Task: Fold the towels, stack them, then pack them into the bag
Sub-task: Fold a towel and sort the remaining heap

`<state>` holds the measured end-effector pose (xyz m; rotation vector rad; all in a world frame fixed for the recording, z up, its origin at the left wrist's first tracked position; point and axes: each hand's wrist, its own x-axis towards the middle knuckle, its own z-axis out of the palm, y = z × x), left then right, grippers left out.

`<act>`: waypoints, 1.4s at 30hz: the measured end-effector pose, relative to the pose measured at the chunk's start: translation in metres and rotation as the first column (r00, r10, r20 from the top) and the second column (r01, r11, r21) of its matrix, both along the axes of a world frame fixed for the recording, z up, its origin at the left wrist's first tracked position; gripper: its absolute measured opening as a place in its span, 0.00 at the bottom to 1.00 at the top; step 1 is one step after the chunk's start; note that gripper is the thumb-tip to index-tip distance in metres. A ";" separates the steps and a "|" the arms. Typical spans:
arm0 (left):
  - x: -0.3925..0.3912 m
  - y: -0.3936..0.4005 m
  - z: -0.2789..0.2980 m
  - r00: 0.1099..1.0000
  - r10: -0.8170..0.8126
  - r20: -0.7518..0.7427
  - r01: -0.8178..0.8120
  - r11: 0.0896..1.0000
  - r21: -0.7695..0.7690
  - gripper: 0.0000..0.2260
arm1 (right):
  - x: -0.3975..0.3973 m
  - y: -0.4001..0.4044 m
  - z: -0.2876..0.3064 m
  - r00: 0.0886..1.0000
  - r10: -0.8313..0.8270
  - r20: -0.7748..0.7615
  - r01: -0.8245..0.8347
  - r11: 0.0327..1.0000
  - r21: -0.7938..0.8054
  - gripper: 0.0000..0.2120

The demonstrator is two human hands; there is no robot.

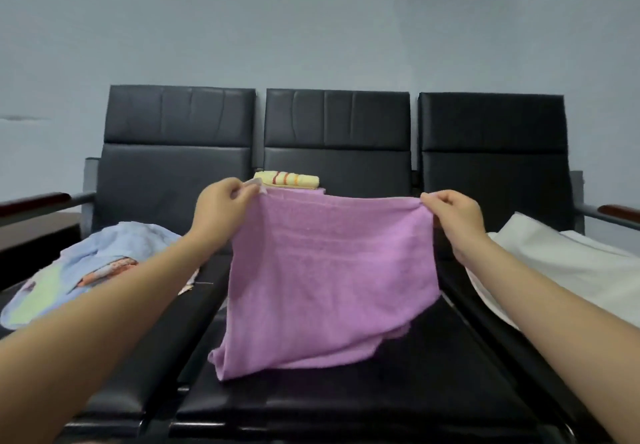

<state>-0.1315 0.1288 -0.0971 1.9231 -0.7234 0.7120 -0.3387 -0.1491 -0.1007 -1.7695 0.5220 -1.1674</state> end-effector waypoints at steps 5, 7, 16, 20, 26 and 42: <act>-0.014 0.006 0.075 0.985 -0.105 -0.140 0.056 0.947 -0.315 0.15 | 0.006 0.030 0.076 0.990 0.035 0.136 -0.041 0.998 0.041 0.08; -0.018 0.010 0.091 0.972 -0.169 -0.166 0.094 0.919 -0.383 0.13 | 0.006 0.041 0.095 0.987 0.057 0.149 -0.062 0.998 0.025 0.09; -0.019 0.018 0.125 0.834 -0.414 -0.365 0.164 0.817 -0.552 0.13 | 0.011 0.041 0.139 0.931 0.198 0.306 -0.302 0.890 0.343 0.07; 0.002 0.012 0.097 0.938 -0.202 -0.281 0.158 0.972 -0.172 0.10 | 0.022 0.015 0.113 0.958 0.198 0.206 -0.267 0.879 0.396 0.13; 0.040 -0.015 0.003 0.999 -0.003 0.047 -0.017 0.914 0.405 0.18 | 0.042 -0.022 0.019 0.990 -0.043 -0.132 0.056 0.994 0.092 0.11; 0.140 -0.099 -0.173 0.991 0.086 -0.102 -0.017 0.839 0.544 0.13 | 0.129 -0.093 -0.157 0.790 -0.193 -0.582 0.228 0.974 -0.012 0.11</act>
